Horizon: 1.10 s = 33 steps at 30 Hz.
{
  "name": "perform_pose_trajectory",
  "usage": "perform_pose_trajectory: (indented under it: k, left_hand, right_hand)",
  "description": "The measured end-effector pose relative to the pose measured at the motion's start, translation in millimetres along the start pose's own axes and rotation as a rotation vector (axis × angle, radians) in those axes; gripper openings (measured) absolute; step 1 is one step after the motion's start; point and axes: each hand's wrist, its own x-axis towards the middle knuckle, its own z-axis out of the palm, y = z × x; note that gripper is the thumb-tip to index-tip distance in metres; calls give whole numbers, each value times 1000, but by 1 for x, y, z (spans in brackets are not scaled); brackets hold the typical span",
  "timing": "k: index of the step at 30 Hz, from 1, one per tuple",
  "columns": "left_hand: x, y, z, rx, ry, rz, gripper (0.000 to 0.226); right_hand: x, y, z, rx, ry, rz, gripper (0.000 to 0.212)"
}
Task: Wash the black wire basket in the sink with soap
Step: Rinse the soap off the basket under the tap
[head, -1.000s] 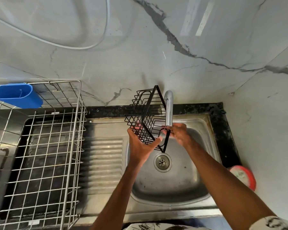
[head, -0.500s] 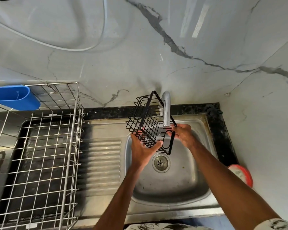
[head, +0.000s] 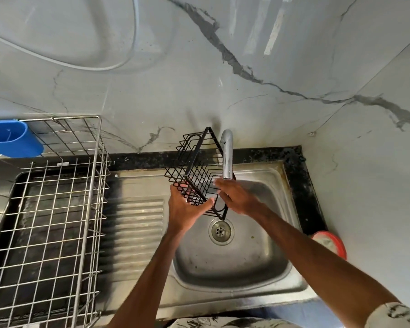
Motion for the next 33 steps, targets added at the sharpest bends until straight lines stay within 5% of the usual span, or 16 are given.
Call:
perform_pose_trajectory:
  k: [4, 7, 11, 20, 25, 28, 33]
  left_hand:
    - [8, 12, -4, 11, 19, 43, 88]
    - [16, 11, -6, 13, 2, 34, 87]
    - [19, 9, -6, 31, -12, 45, 85]
    - [13, 9, -11, 46, 7, 29, 83]
    - [15, 9, -14, 60, -8, 40, 82]
    - [14, 7, -14, 80, -10, 57, 80]
    - [19, 11, -17, 41, -5, 94, 78]
  right_hand:
    - [-9, -2, -6, -145, -142, -66, 60]
    - [-34, -30, -11, 10, -131, -127, 54]
    - [-55, -43, -18, 135, -319, -15, 55]
    - [-13, -1, -27, -276, -326, -40, 68]
    - [-47, -51, -14, 161, -405, 81, 60]
    - [-50, -50, -23, 121, -434, 65, 58]
    - [-29, -32, -18, 146, -243, 40, 73]
